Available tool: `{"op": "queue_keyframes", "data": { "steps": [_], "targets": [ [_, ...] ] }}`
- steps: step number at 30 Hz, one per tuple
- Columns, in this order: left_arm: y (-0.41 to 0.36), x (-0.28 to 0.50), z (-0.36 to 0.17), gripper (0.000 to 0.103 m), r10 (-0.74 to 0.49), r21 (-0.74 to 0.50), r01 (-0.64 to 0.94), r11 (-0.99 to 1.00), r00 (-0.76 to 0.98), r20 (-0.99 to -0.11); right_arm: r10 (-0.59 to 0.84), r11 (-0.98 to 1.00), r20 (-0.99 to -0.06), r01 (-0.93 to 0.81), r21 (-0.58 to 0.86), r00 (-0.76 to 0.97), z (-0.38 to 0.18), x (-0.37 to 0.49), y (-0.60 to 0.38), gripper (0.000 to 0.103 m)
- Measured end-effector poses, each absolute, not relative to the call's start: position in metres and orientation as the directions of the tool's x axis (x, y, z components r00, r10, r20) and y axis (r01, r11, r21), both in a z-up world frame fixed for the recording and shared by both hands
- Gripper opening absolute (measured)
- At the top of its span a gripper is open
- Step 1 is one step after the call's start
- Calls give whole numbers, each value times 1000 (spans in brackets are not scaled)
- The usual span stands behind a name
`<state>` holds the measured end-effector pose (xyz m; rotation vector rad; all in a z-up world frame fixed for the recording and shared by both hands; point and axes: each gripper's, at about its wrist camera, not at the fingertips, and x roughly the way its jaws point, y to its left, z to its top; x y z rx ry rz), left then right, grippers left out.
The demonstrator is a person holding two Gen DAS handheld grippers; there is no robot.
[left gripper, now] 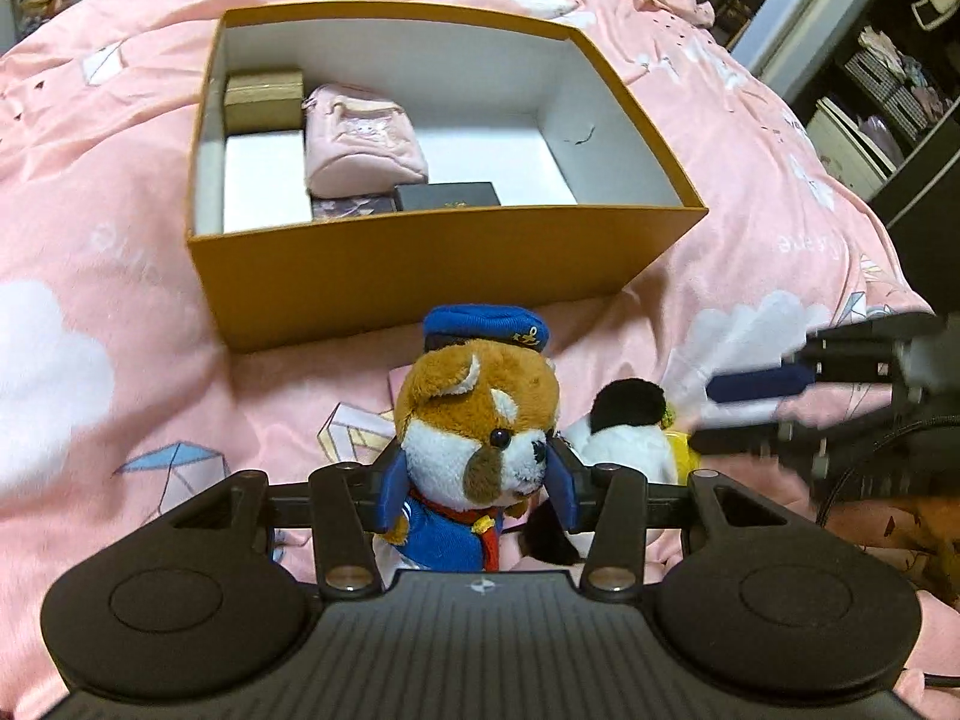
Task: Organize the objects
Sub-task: 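Grasp the white panda plush with the right tool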
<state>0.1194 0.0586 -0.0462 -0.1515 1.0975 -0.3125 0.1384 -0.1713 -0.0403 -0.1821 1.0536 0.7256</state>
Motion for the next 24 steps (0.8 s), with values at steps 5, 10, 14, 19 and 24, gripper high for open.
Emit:
{"op": "queue_keyframes", "data": {
  "steps": [5, 10, 14, 19, 24],
  "targets": [
    [59, 114, -48, 54, -314, -271, 160, 949, 426, -848, 435, 705, -866, -691, 158, 245, -57, 122, -161, 45],
    [62, 110, -48, 54, -307, -276, 136, 952, 434, -847, 405, 678, -883, -726, 117, 237, -75, 120, -144, 53],
    [62, 108, -49, 54, -302, -271, 134, 953, 438, -847, 394, 669, -886, -738, 93, 246, -87, 120, -137, 61],
    [63, 108, -50, 54, -297, -270, 125, 955, 441, -847, 391, 661, -887, -745, 85, 246, -96, 125, -129, 70],
    [64, 109, -51, 54, -297, -273, 118, 955, 443, -846, 405, 673, -882, -731, 109, 241, -103, 131, -128, 70]
  ]
}}
